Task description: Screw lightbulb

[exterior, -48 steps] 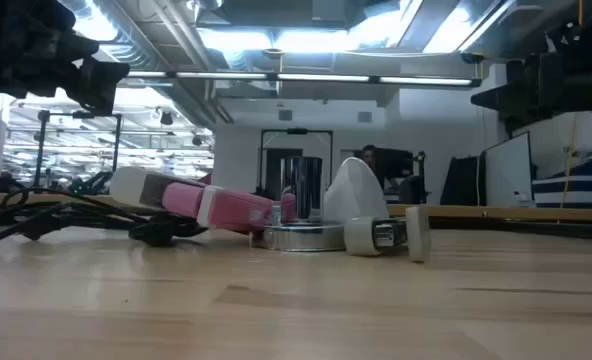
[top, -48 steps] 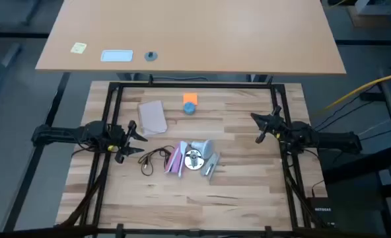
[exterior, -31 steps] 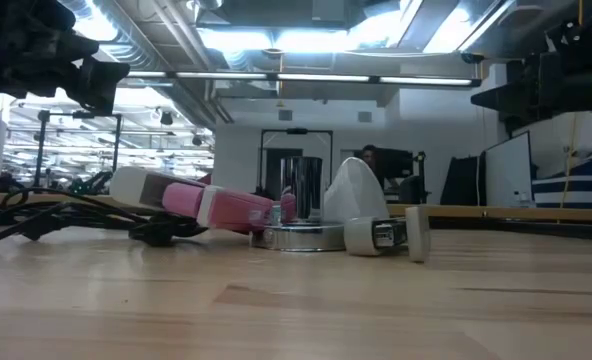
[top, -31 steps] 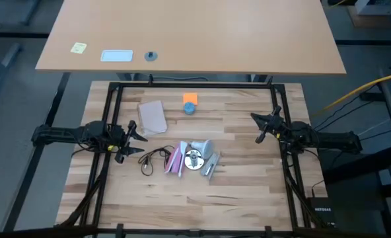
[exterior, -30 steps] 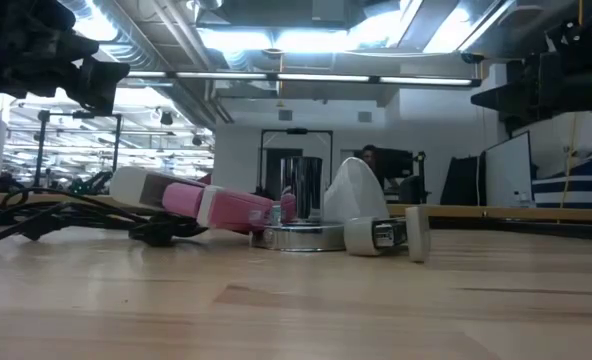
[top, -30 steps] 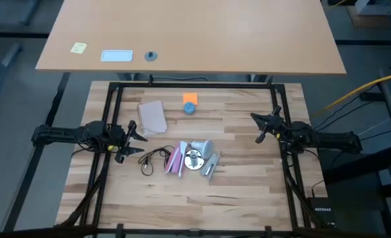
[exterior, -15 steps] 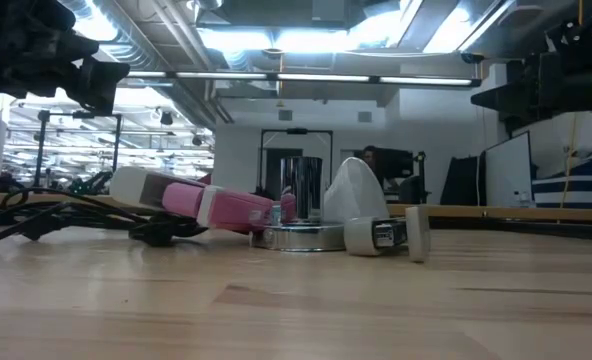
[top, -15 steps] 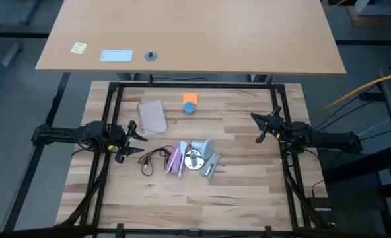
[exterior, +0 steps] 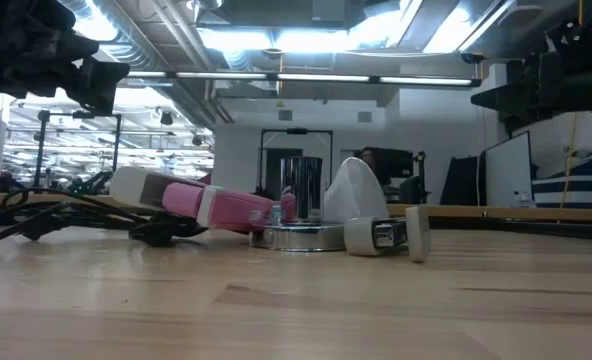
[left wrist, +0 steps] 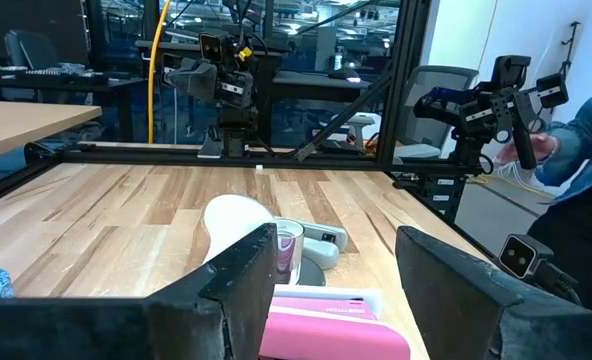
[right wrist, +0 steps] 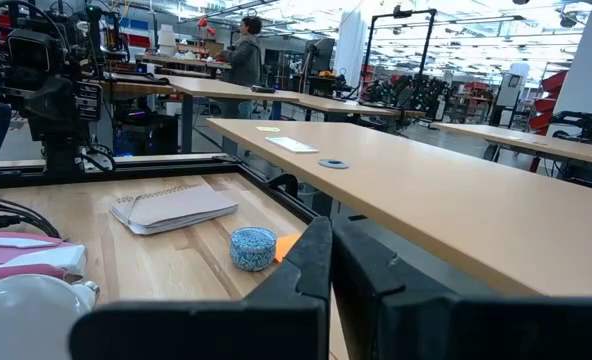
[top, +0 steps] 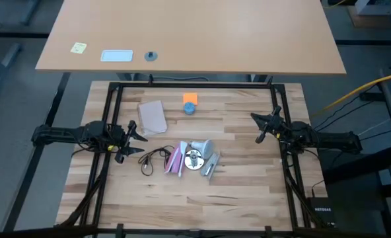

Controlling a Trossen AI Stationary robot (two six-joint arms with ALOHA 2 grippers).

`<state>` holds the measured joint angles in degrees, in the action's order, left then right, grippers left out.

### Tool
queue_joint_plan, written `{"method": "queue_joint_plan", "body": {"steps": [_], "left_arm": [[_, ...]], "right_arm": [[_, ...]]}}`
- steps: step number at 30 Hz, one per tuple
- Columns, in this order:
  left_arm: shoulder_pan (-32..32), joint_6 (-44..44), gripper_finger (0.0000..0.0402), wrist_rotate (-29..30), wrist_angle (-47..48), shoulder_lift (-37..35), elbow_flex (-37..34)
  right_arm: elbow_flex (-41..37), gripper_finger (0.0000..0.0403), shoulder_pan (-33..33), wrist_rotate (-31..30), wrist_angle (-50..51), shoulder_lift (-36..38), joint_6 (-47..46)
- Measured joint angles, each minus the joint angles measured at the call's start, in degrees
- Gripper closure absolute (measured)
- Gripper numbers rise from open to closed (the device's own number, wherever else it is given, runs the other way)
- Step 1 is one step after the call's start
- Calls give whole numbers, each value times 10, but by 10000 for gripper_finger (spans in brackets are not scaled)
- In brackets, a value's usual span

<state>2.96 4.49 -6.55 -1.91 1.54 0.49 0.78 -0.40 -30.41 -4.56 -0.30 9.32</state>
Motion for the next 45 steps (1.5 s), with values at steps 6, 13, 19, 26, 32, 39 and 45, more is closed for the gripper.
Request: {"method": "queue_joint_plan", "body": {"steps": [6,13,19,26,32,39,45], "left_arm": [[0,-19,204,11,0,0,0],[0,-24,204,29,-22,0,0],[0,-22,204,29,-115,0,0],[0,-72,204,29,-313,0,0],[0,-23,204,30,-403,0,0],[0,40,204,157,-399,0,0],[0,166,204,281,-310,50,30]], "right_arm": [[0,393,0,0,0,0,0],[0,393,0,0,0,0,0],[0,393,0,0,-1,0,0],[0,393,0,-3,-5,0,0],[0,393,0,-21,-3,0,0],[0,393,0,-20,-2,0,0],[0,393,0,-20,-2,0,0]]}}
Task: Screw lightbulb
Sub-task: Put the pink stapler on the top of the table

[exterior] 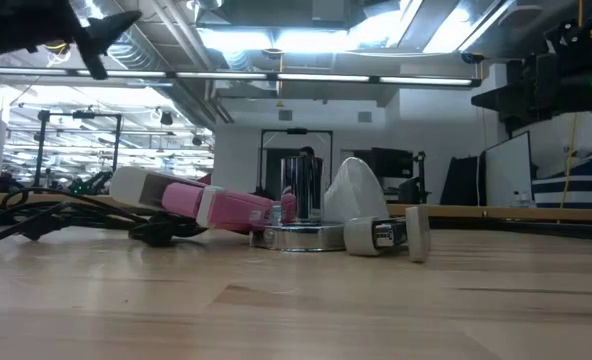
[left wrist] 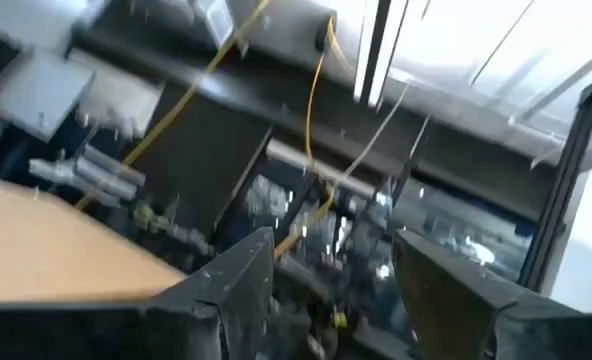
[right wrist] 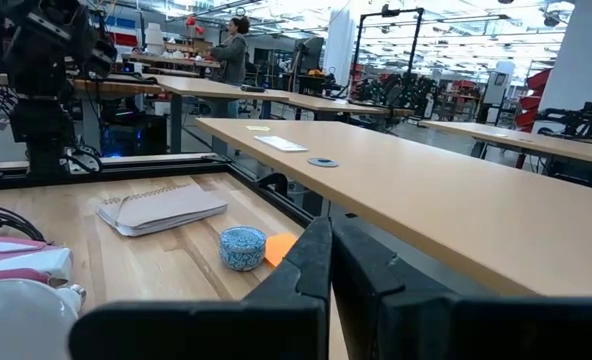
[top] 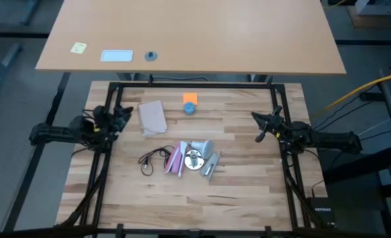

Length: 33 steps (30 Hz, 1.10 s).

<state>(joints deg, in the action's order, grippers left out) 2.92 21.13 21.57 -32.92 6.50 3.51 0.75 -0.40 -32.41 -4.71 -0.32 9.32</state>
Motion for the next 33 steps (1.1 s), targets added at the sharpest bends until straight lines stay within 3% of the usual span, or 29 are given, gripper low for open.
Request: {"method": "queue_joint_plan", "body": {"steps": [5,12,19,26,33], "left_arm": [[1,107,204,-5,111,121,64],[1,201,204,-52,267,346,174],[1,275,204,-204,298,530,243],[1,371,204,-287,311,648,262],[9,501,204,-326,306,694,262]], "right_arm": [[0,393,0,0,0,0,0],[0,393,0,0,1,0,-1],[0,393,0,1,2,0,-50],[0,393,0,5,3,0,-49],[0,393,0,30,5,0,-45]]}}
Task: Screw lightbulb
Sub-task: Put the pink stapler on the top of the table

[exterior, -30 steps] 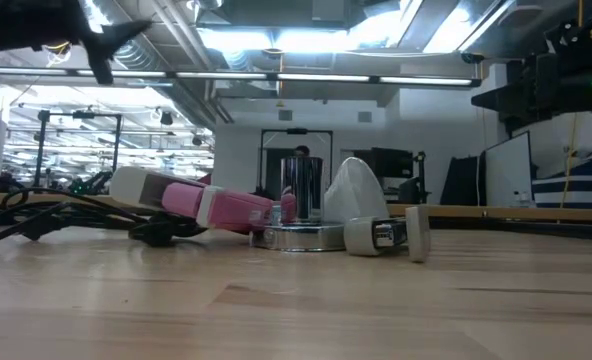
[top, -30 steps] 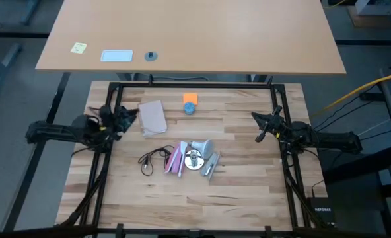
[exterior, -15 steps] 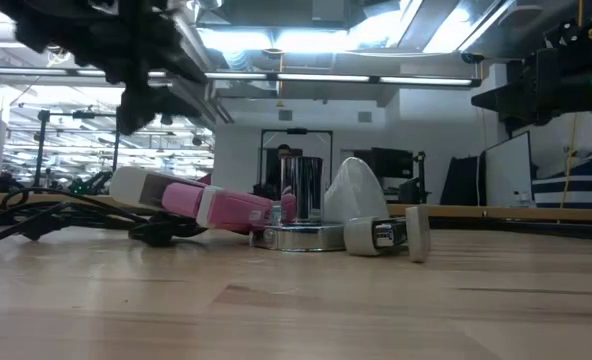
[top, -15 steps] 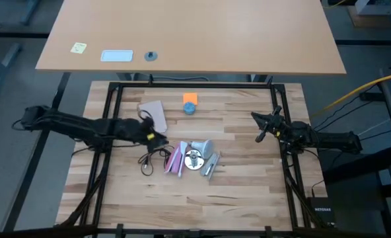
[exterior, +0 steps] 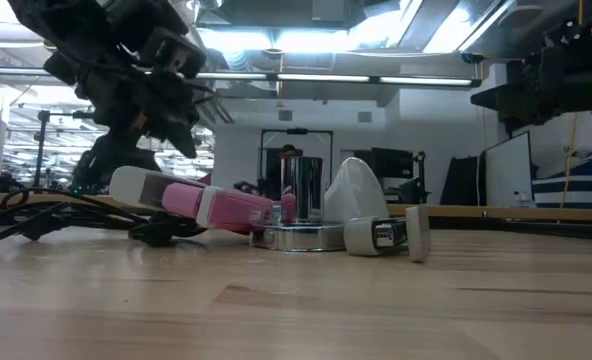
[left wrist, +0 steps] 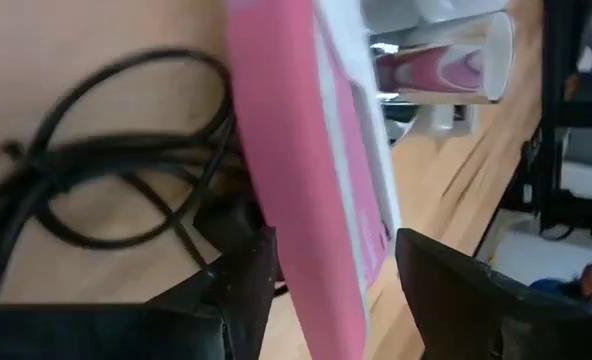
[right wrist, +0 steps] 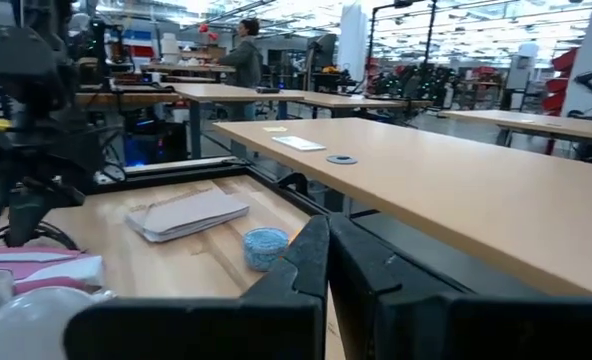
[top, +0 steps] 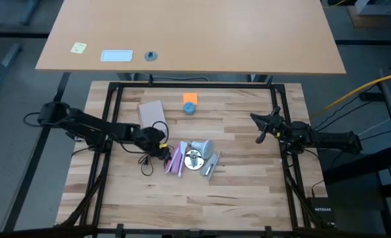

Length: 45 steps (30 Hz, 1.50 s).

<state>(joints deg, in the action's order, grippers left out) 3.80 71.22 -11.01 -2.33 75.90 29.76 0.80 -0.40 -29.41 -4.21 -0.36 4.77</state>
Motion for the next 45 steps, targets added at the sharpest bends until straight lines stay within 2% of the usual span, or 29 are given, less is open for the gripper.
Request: {"method": "queue_joint_plan", "body": {"steps": [6,12,17,21,25,30,37,45], "left_arm": [[32,36,204,6,-52,27,0],[60,83,204,7,-56,62,0],[64,124,204,5,-74,94,3],[64,122,204,8,-92,113,3],[64,76,204,52,-138,128,1],[63,19,204,138,-196,149,0],[59,66,205,159,-198,159,1],[59,64,271,145,-233,160,-1]], "right_arm": [[0,393,0,21,2,0,0],[0,393,0,21,5,0,0],[0,393,0,21,7,0,0],[0,393,0,21,8,0,0],[0,393,0,21,8,0,0],[0,393,0,21,8,0,0],[0,393,0,21,9,0,1],[0,393,0,21,9,0,1]]}}
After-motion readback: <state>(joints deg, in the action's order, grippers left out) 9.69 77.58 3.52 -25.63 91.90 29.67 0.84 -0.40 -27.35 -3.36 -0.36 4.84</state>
